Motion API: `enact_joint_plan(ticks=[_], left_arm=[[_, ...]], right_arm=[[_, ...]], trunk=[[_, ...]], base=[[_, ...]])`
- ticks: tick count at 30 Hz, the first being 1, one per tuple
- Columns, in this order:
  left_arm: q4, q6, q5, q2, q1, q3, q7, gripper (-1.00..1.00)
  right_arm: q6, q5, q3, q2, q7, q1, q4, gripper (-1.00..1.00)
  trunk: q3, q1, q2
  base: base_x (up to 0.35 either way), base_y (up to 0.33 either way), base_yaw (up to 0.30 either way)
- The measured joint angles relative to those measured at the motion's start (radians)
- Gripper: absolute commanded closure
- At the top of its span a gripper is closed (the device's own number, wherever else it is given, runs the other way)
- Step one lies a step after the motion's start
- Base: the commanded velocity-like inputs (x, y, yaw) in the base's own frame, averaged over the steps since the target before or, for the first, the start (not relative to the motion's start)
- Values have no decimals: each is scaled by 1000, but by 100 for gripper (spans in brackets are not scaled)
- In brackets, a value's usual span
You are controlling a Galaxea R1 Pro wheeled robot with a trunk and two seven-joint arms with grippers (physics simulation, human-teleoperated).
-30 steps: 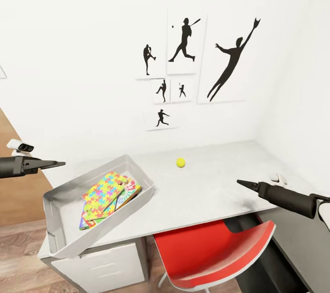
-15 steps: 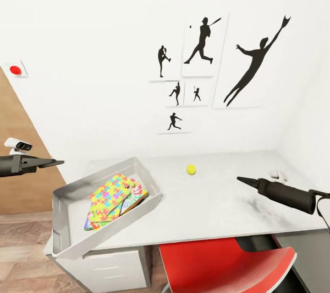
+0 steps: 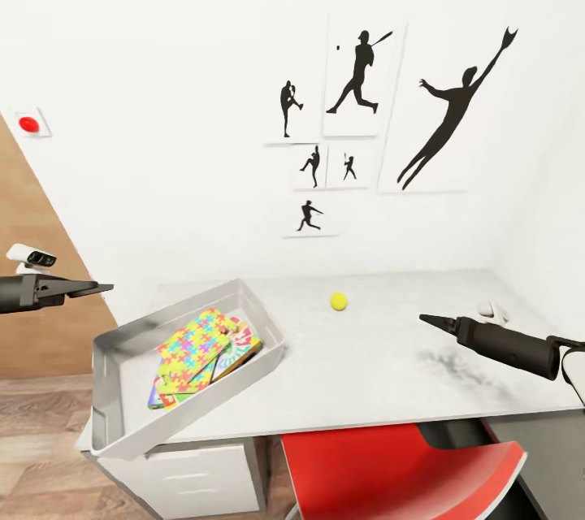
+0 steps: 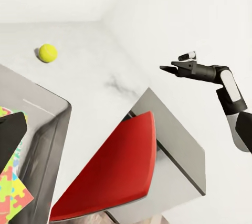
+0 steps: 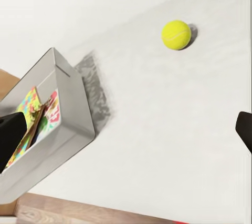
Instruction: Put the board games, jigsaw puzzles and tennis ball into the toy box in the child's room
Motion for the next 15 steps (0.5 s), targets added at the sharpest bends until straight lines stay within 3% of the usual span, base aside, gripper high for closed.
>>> enact_joint_plan(ticks=[5, 15], left_arm=[[0, 1, 0, -1, 0, 0, 0, -100], [0, 1, 0, 0, 0, 0, 0, -100]], right_arm=[[0, 0, 0, 0, -9, -4, 0, -100], [0, 0, 0, 0, -17, -6, 0, -100]], trunk=[[0, 0, 0], [0, 0, 0]], base=[[50, -222, 0], [39, -124, 0]])
